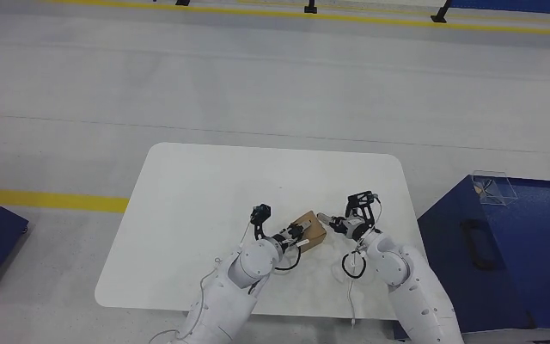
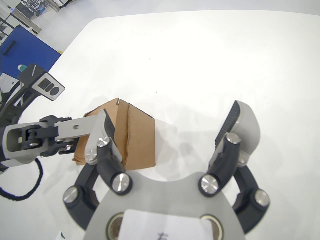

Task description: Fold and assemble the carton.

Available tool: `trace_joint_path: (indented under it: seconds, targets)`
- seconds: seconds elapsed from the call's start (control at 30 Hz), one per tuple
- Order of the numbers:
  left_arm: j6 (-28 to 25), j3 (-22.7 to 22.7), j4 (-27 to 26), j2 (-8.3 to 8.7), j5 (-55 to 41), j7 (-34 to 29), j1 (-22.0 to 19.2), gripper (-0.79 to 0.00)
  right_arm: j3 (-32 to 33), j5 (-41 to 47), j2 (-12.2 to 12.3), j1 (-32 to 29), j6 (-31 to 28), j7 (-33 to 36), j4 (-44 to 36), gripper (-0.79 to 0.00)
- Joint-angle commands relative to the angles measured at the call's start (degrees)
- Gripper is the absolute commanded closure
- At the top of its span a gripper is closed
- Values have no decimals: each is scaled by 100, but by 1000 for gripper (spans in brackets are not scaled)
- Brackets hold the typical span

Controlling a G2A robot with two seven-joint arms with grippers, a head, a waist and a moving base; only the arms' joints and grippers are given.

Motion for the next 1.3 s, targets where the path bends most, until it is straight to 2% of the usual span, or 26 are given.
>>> trace_joint_path:
  seconds: [0.0, 0.07, 0.13, 0.3, 0.5, 0.83, 0.9, 0.97, 1.0, 1.13, 1.27]
  targets:
    - [-6, -7, -13, 5, 1, 14, 10, -551, -43, -116, 3, -7, 88, 41, -1, -785]
    - [-42, -44, -59, 11, -20, 107, 38, -579, -123, -211, -10, 35, 315, 104, 61, -785]
    - [-101, -125, -157, 22, -58, 326, 104, -785, -201, -195, -28, 108, 425, 165, 111, -785]
    - [-431, -321, -665, 115, 159, 597, 399, -785, -200, -198, -15, 87, 420, 121, 31, -785]
    - [-1135, -365, -1586, 264, 1253, 1405, 1019, -785, 14, 210, 21, 24, 439, 297, -103, -785]
    - [-1160, -361, -1612, 273, 1351, 1417, 1020, -785, 6, 253, 20, -5, 417, 324, -102, -785]
    - [-1323, -318, -1756, 334, 2151, 1638, 1031, -785, 89, 367, 30, -22, 507, 318, -114, -785]
    - [-1210, -244, -1851, 423, 3500, 1898, 1061, -785, 113, 361, 30, 19, 690, 281, -11, -785]
    - [-1293, -126, -1854, 465, 4143, 1757, 1029, -785, 73, 280, 25, 80, 780, 273, 91, -785]
    - [-2123, -153, -2026, 648, 5540, 1619, 1024, -785, -344, -158, -67, 376, 1271, -65, 619, -785]
    - [-2626, -187, -2271, 803, 6663, 1416, 1174, -785, -763, -314, -162, 683, 1129, -133, 1105, -785]
